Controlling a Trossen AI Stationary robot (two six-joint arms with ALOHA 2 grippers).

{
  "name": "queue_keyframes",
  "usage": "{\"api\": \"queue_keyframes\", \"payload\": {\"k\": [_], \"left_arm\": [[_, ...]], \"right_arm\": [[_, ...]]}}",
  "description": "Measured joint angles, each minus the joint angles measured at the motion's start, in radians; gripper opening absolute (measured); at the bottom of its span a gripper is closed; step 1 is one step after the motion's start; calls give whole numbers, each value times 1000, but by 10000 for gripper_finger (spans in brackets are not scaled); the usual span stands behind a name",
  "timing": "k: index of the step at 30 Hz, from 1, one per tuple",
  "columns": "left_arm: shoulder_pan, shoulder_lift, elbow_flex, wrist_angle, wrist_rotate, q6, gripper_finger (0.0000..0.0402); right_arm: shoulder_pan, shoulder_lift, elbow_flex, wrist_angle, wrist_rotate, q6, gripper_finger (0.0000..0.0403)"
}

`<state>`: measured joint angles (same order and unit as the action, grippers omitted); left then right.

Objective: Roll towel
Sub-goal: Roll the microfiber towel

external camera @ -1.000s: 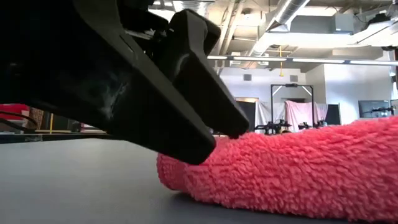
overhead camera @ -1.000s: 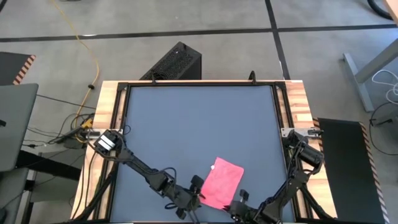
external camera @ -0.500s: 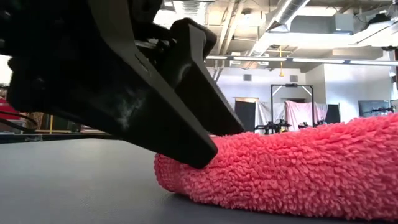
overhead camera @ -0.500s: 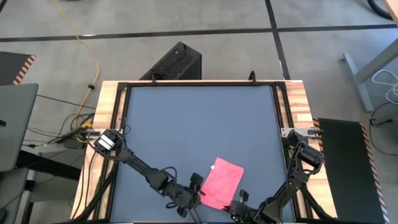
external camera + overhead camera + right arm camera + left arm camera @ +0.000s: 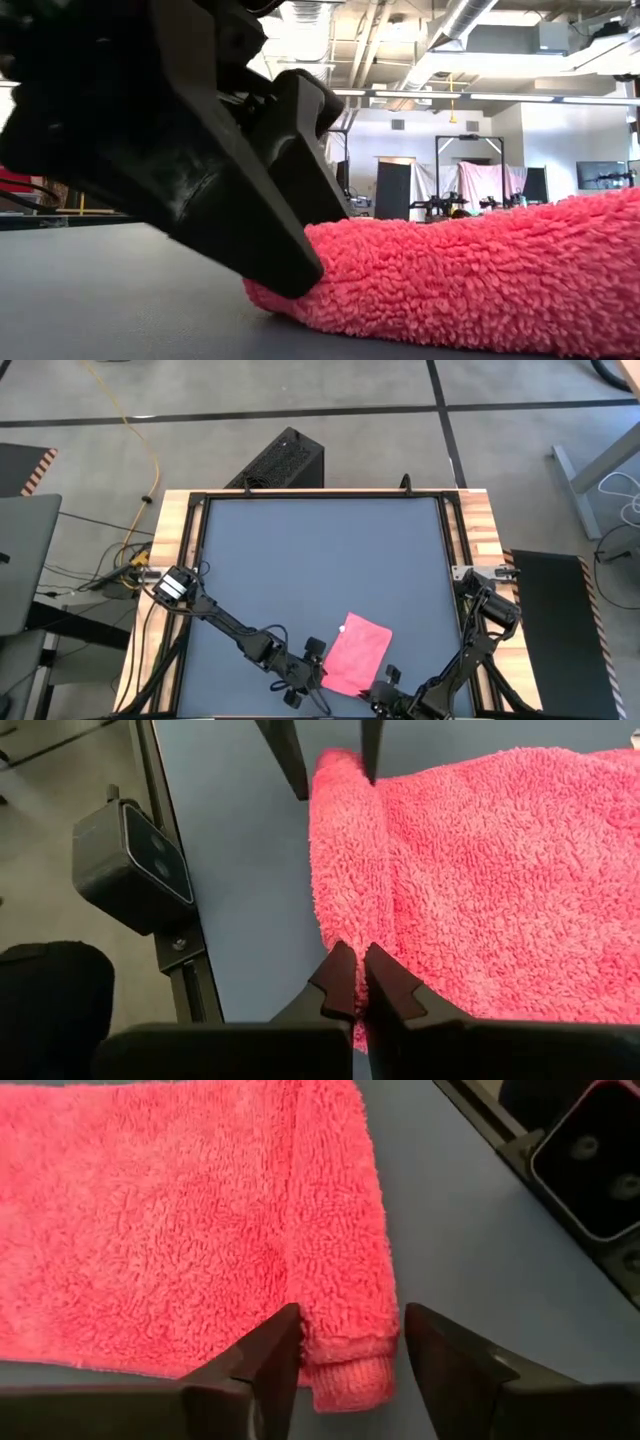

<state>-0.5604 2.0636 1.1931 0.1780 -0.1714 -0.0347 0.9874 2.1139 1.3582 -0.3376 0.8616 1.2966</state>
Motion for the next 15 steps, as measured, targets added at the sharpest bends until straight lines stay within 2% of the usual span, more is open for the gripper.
{"api": "queue_keyframes", "payload": {"k": [3, 7, 13, 15], "left_arm": [[9, 0, 0, 2, 36, -23, 117], [27, 0, 0, 23, 103, -38, 22], [114, 0, 0, -1, 325, -220, 3], [145, -1, 0, -26, 368, -282, 3]], "right_arm": [[0, 0, 0, 0, 0, 22, 24], [0, 0, 0, -7, 0, 90, 24], [5, 0, 0, -37, 0, 271, 24], [14, 0, 0, -51, 2, 318, 24]]}}
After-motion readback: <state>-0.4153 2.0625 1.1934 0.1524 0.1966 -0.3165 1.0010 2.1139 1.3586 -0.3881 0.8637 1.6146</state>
